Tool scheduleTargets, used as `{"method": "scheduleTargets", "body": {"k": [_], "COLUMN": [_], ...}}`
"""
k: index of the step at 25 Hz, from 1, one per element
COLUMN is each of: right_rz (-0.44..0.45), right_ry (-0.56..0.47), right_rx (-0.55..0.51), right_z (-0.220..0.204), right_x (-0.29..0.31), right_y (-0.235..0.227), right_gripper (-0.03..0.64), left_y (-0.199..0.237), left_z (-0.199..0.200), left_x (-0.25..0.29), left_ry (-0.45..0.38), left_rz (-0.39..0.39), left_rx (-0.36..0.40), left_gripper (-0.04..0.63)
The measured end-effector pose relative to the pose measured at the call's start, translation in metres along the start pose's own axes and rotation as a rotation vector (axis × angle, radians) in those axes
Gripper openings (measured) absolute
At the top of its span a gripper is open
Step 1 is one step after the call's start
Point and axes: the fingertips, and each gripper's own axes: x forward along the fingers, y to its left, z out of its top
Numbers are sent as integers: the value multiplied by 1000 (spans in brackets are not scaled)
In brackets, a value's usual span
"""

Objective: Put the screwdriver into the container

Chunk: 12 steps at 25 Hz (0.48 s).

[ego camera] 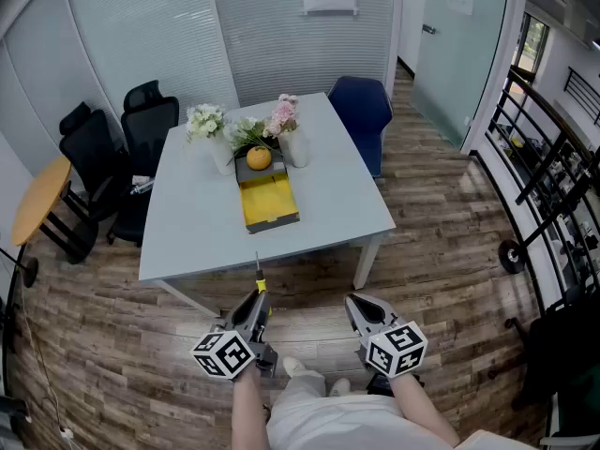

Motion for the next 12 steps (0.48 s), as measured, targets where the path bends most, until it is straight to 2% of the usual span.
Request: {"method": "scheduleTargets", "body": {"k": [12], "right_rz": [42], "right_ry": [9], "right_rx": [-13], "right_z": [-4], "right_x": [-12], "right_y": [11], "right_gripper": [14], "left_y": [-8], "left_z": [-11], "left_x": [-15], "left_ry": [7], "left_rz": [28], "left_rx": [6], "left_gripper": [71]}}
